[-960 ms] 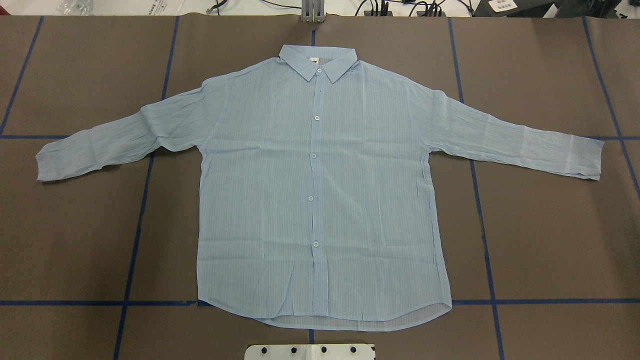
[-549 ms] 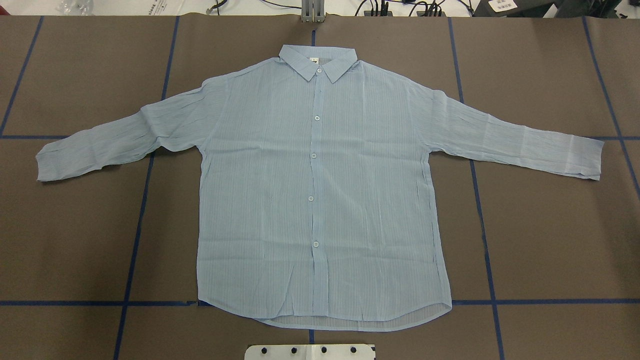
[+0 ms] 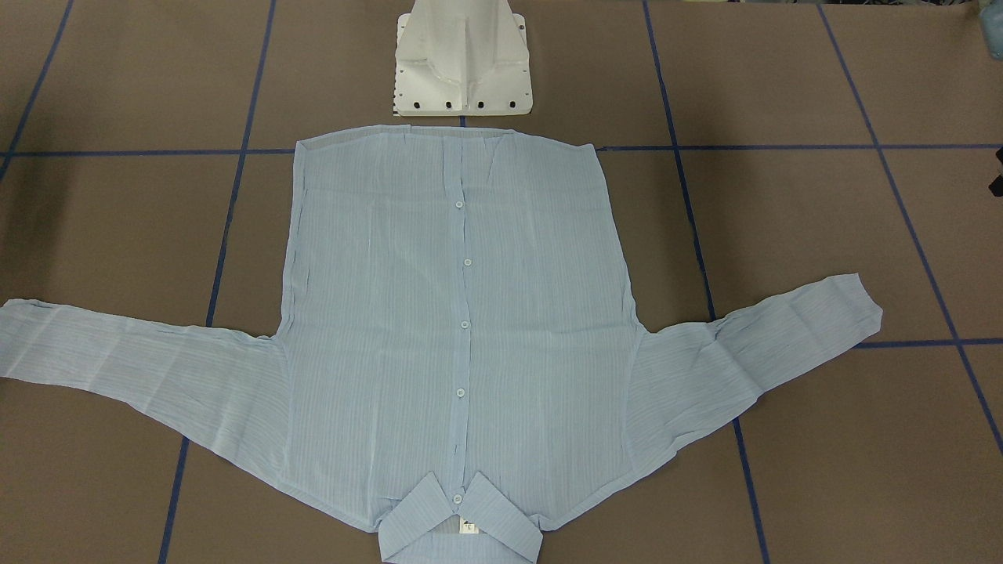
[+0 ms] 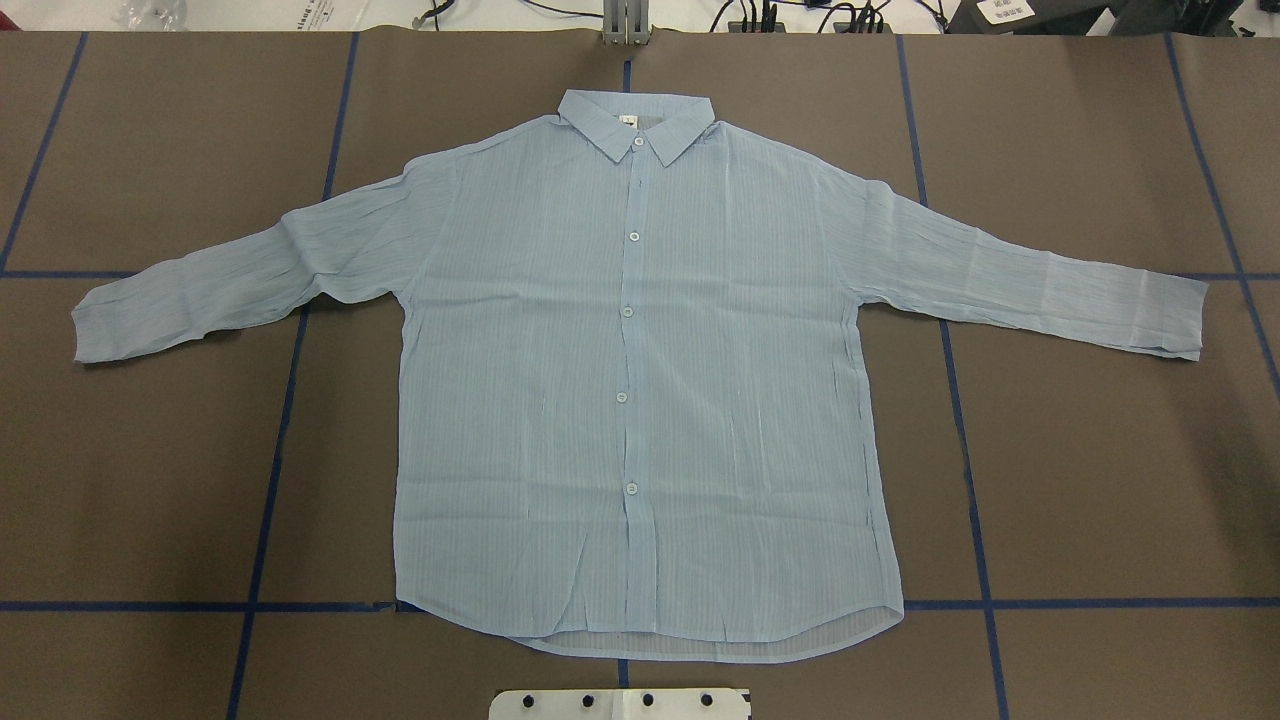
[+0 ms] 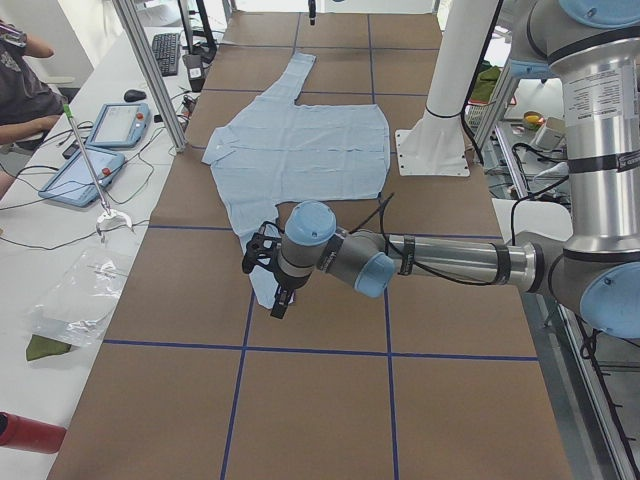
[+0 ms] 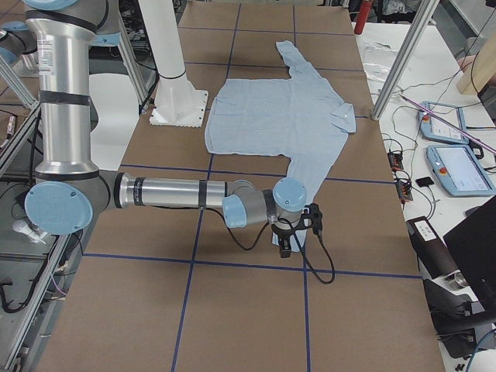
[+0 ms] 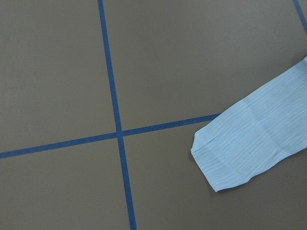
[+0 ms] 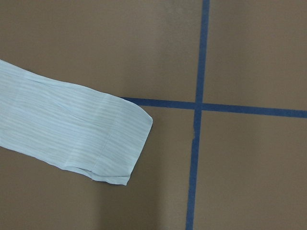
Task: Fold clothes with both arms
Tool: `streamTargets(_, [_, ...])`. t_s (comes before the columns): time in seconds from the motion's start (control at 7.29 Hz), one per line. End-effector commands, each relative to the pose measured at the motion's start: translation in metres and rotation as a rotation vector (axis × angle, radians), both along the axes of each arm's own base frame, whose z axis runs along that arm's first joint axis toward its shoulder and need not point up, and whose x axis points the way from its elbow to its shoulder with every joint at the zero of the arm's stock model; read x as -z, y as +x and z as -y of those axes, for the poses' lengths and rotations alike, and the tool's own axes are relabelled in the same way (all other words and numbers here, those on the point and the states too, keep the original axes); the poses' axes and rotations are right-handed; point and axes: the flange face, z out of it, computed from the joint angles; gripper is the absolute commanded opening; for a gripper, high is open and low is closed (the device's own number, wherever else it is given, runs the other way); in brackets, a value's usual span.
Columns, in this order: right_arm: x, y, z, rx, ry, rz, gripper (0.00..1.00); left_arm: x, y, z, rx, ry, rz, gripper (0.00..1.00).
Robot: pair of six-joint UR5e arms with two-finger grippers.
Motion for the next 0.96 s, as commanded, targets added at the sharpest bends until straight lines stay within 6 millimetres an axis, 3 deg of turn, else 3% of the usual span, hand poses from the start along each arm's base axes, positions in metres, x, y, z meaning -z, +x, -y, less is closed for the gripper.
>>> streamTargets(0.0, [-0.006,-0.034,0.061,0.033,-0.015,-0.024,1.00,0.000,0.001,0.001,-0.001,0.001,-0.001,1.00])
streamTargets(0.14, [-0.011,-0.048,0.079,0.055,0.037,-0.051,1.00,0.004,0.001,0.001,-0.001,0.016,-0.004,1.00])
streamTargets(0.27, [-0.039,-0.063,0.078,0.073,0.089,-0.079,1.00,0.005,0.002,0.000,-0.007,0.014,-0.018,1.00])
streamTargets(0.41, [-0.053,-0.073,0.075,0.092,0.113,-0.075,0.99,0.006,0.002,0.000,-0.007,0.013,-0.023,1.00])
streamTargets(0.82, [-0.060,-0.074,0.067,0.101,0.100,-0.064,0.90,0.010,0.003,-0.001,-0.015,0.016,-0.040,1.00])
